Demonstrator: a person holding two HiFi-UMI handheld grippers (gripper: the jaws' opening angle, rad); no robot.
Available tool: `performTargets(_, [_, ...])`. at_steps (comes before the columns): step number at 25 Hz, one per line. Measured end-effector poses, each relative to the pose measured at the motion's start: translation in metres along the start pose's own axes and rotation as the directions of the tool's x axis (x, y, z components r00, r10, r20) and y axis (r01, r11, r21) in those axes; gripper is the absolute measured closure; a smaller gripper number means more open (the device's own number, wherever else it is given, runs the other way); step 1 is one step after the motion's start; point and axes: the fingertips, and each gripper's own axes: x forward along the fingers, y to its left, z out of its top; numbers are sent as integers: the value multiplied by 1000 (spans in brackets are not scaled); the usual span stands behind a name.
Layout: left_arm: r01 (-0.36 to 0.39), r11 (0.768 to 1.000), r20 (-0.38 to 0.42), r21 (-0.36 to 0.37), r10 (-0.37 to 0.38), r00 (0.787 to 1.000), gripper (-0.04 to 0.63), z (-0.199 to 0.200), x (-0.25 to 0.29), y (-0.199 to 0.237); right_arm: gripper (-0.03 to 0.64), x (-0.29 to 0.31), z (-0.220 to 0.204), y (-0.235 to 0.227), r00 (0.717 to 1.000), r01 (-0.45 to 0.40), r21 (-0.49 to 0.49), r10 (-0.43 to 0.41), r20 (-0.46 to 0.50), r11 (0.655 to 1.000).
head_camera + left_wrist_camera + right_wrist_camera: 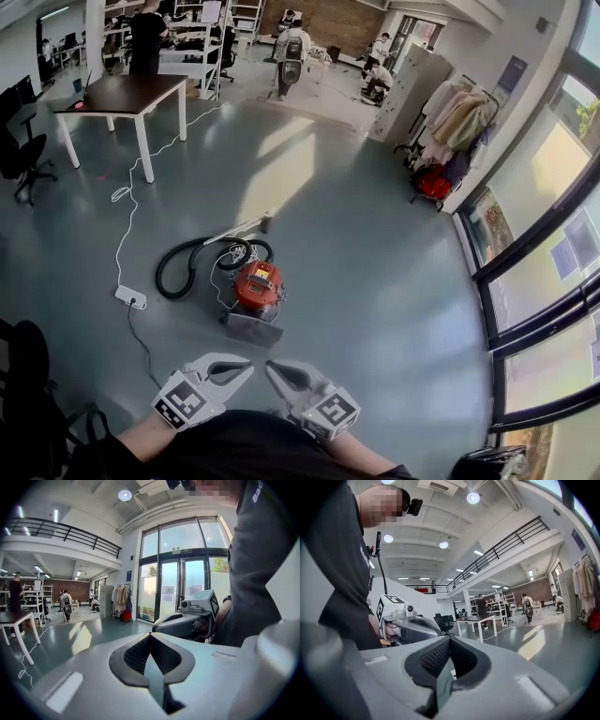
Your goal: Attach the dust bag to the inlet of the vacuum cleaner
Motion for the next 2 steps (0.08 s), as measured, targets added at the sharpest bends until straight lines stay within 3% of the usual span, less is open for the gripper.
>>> performTargets(2, [0, 1000, -2, -5, 0, 1000, 578, -1, -2, 1, 624, 2, 0, 2, 1000, -2, -4, 2, -6, 1000])
